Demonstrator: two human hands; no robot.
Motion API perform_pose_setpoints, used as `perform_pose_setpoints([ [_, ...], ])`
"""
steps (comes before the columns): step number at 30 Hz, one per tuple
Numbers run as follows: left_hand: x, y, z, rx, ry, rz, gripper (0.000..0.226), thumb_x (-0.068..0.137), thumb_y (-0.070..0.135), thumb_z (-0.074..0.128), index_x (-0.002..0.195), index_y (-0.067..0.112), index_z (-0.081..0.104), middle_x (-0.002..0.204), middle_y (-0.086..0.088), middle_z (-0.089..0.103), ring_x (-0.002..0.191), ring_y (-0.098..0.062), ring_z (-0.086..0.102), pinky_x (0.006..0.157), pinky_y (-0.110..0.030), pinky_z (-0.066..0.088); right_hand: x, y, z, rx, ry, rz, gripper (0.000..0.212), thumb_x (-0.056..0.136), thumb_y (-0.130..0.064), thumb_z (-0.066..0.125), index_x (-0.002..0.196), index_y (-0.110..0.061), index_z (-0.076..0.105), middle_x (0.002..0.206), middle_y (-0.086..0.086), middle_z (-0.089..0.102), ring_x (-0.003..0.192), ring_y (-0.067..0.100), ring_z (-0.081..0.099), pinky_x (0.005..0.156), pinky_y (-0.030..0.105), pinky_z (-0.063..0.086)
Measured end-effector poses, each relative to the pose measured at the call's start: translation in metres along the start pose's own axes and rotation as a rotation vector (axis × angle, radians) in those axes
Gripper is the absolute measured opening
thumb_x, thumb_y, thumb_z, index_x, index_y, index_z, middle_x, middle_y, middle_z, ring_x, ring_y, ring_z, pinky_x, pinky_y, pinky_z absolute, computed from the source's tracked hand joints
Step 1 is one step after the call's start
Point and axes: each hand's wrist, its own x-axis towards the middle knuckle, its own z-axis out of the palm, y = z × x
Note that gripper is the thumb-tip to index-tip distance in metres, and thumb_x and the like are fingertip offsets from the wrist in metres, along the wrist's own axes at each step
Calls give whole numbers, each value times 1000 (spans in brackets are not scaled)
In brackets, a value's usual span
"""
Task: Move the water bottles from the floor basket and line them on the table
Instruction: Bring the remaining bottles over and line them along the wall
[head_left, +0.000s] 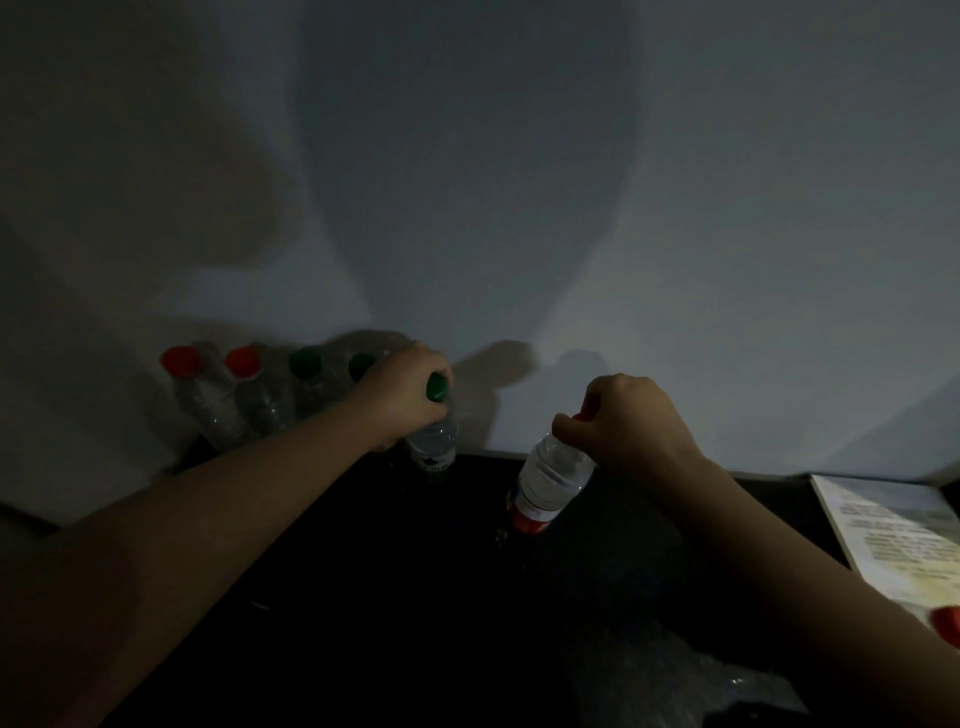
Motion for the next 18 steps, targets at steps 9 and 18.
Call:
perform_pose_setpoints([
  [9,20,-14,-16,103,32,33,26,73,16,72,98,13,70,103,-6,65,96,-20,57,65,-21,26,31,-10,21,34,-13,-35,40,78,-35,68,84,4,65,77,20,68,70,30,65,62,38,54],
  [18,26,-28,-1,-4,-11,47,18,62,15,71,78,24,67,90,-6,63,85,-26,60,77,-41,52,60,-36,37,55,-70,32,46,81,-35,66,52,-11,39,52,4,41,47,15,40,43,22,27],
])
